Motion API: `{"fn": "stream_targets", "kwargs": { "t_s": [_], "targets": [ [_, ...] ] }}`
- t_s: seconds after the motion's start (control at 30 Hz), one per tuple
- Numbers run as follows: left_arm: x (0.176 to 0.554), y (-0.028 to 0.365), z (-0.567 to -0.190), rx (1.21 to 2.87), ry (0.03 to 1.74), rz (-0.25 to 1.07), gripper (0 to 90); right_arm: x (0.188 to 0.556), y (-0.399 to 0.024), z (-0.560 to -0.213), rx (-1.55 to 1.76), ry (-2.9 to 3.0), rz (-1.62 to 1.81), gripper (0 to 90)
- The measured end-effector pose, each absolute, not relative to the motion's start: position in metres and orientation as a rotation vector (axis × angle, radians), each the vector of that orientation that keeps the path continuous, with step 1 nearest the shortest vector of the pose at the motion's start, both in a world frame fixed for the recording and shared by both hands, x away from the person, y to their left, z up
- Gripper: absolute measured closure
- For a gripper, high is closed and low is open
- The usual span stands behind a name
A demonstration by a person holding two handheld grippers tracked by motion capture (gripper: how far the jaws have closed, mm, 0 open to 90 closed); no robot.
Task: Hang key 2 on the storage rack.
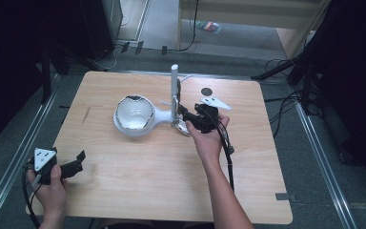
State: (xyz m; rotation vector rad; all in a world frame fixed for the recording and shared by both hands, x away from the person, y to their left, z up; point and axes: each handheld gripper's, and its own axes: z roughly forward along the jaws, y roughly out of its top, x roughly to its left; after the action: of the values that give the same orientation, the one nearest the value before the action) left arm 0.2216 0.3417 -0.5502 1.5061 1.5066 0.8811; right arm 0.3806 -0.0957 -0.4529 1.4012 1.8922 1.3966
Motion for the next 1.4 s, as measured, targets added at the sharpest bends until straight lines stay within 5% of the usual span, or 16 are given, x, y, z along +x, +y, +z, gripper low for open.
{"fn": "stream_targets", "kwargs": {
  "t_s": [0.4, 1.4],
  "targets": [
    [0.223, 0.341, -0.550, 1.516, 1.509, 0.876, 0.1, 0.364, -0.109, -0.443, 1.362, 1.863, 1.268, 0.8],
    [0.221, 0.342, -0.550, 1.498, 1.507, 0.887, 0.1, 0.328, -0.176, -0.474, 1.375, 1.876, 1.137, 0.0]
  ]
}}
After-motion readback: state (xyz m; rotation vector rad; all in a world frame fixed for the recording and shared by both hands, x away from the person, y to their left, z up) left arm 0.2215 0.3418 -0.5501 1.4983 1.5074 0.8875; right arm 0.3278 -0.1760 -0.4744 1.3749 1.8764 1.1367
